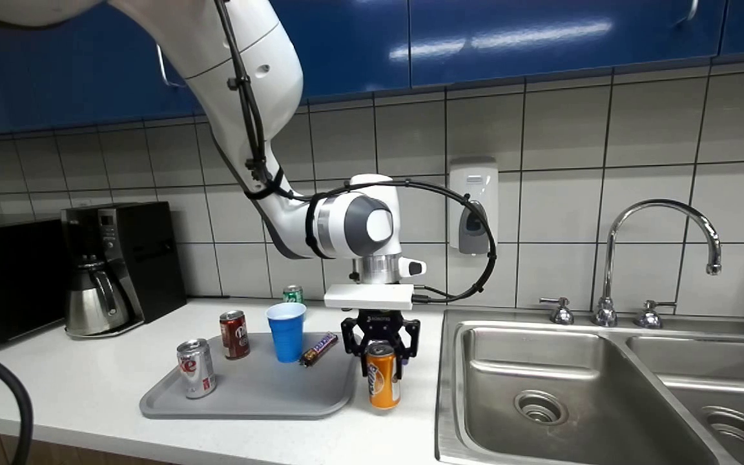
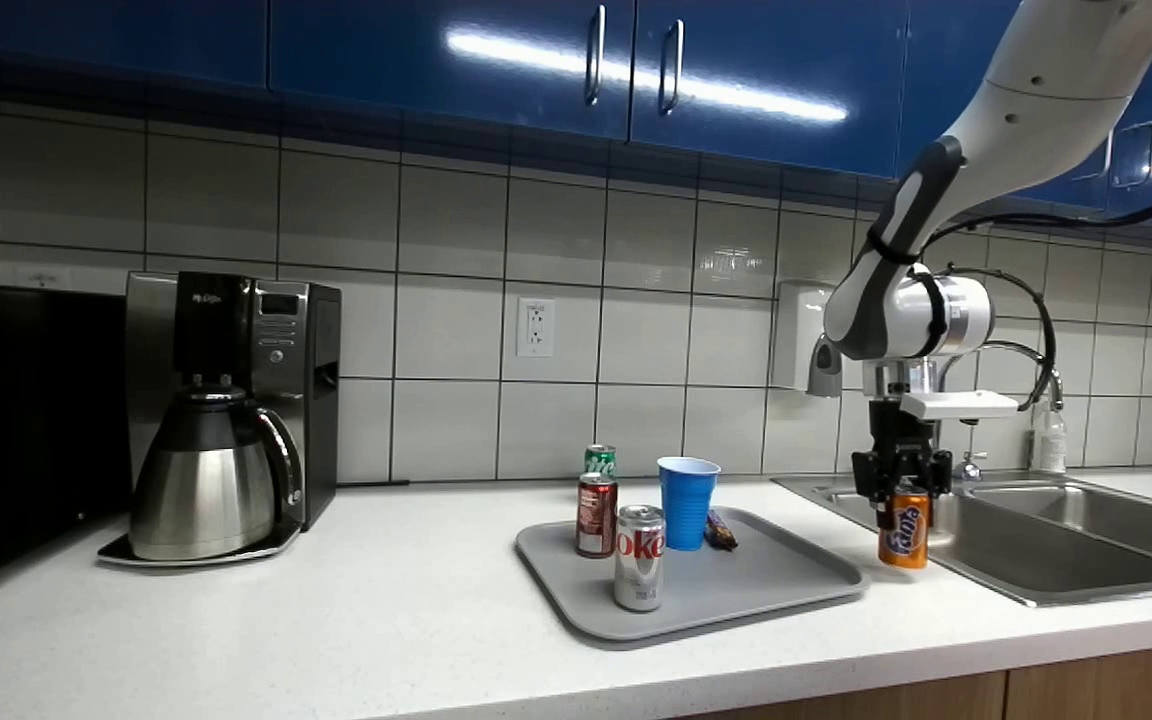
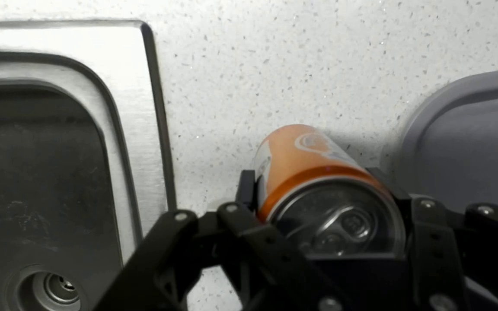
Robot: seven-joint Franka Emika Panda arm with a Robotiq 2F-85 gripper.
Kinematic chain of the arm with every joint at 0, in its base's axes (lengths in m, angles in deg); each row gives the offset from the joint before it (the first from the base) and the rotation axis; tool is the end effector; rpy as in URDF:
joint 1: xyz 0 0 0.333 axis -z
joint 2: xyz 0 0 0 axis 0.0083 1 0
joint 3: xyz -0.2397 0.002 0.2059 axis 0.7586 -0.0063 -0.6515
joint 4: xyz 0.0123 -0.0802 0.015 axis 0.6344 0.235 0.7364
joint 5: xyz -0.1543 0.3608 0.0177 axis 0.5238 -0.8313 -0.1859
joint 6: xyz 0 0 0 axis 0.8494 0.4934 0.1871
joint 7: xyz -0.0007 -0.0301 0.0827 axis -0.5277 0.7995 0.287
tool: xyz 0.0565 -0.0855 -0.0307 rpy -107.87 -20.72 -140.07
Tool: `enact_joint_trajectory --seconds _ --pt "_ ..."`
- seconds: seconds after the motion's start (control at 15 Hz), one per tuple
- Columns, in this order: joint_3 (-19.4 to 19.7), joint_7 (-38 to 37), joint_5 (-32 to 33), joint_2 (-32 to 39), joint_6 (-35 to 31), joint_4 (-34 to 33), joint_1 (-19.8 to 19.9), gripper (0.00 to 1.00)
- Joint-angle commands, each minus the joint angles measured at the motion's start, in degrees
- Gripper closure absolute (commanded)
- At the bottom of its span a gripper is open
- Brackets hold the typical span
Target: Take the cans off of the tray
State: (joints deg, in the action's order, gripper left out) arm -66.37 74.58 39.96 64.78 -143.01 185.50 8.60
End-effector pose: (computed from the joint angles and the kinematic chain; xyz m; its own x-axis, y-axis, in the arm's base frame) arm 0.5111 -0.1751 0.2481 0.9936 0.0110 -0.1121 0.0154 -0.9991 0.0385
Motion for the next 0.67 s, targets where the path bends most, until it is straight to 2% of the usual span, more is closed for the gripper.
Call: enact_joint_trajectory --seconds 0.0,0.27,0.33,0.53,0.6 --pt "-1.20 0.83 -0.27 0.82 -0.50 -1.34 1.36 0.61" --pt "-1.32 1.28 0.35 0.78 0.06 -0.93 1.26 0.61" --pt "-1.45 1.72 0.44 0.63 0.86 -0.81 1.25 0.11" --pt "-1.69 2.87 0.30 0.38 1.65 -0.48 1.36 0.00" --pt "-1.69 3.10 0.28 0.26 1.85 -0.45 1.41 0.00"
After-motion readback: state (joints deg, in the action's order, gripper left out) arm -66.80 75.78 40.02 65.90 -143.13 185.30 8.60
